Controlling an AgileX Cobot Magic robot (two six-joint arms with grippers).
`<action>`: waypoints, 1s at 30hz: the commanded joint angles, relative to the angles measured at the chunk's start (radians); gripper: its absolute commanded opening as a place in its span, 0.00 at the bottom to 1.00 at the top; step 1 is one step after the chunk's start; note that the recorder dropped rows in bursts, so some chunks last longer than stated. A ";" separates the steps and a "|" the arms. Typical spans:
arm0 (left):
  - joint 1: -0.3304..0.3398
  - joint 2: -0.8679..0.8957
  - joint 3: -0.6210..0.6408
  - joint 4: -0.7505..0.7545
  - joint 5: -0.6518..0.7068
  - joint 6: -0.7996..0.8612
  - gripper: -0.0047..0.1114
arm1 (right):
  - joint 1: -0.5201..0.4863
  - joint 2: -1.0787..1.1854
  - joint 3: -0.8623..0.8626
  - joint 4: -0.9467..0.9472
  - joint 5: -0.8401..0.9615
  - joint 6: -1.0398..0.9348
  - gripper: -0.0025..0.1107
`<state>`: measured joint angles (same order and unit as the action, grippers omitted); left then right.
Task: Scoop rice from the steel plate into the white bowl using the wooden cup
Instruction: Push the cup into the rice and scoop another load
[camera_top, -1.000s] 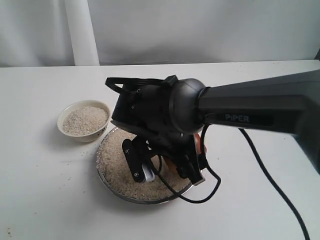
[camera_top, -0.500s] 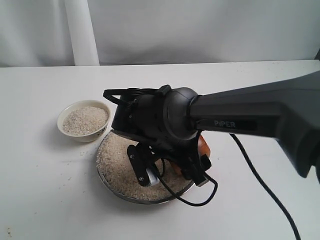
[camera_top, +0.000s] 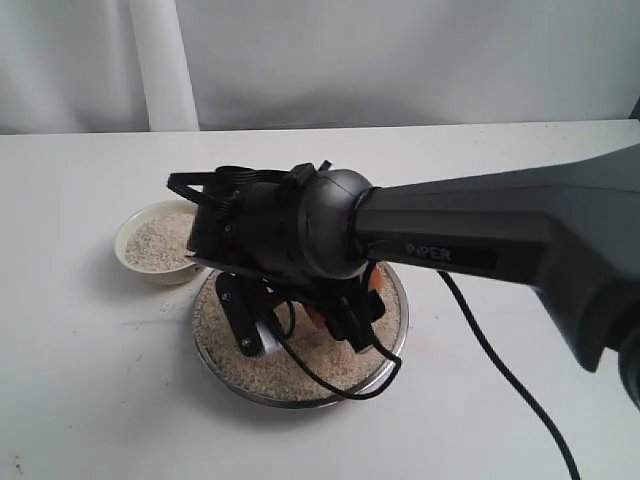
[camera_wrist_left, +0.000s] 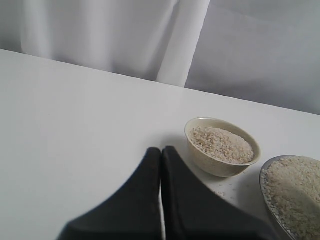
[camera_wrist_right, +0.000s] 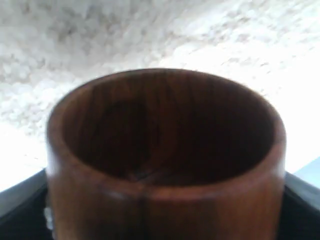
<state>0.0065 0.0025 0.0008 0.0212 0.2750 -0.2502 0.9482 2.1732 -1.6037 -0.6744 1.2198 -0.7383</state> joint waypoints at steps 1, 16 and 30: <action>-0.006 -0.003 -0.001 -0.003 -0.009 -0.004 0.04 | 0.004 0.010 -0.038 0.053 0.001 -0.038 0.02; -0.006 -0.003 -0.001 -0.003 -0.009 -0.004 0.04 | 0.009 0.087 -0.038 0.138 0.001 -0.031 0.02; -0.006 -0.003 -0.001 -0.003 -0.009 -0.004 0.04 | 0.005 0.087 -0.038 0.239 -0.163 0.030 0.02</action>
<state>0.0065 0.0025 0.0008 0.0212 0.2750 -0.2502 0.9540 2.2578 -1.6439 -0.4895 1.1250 -0.7390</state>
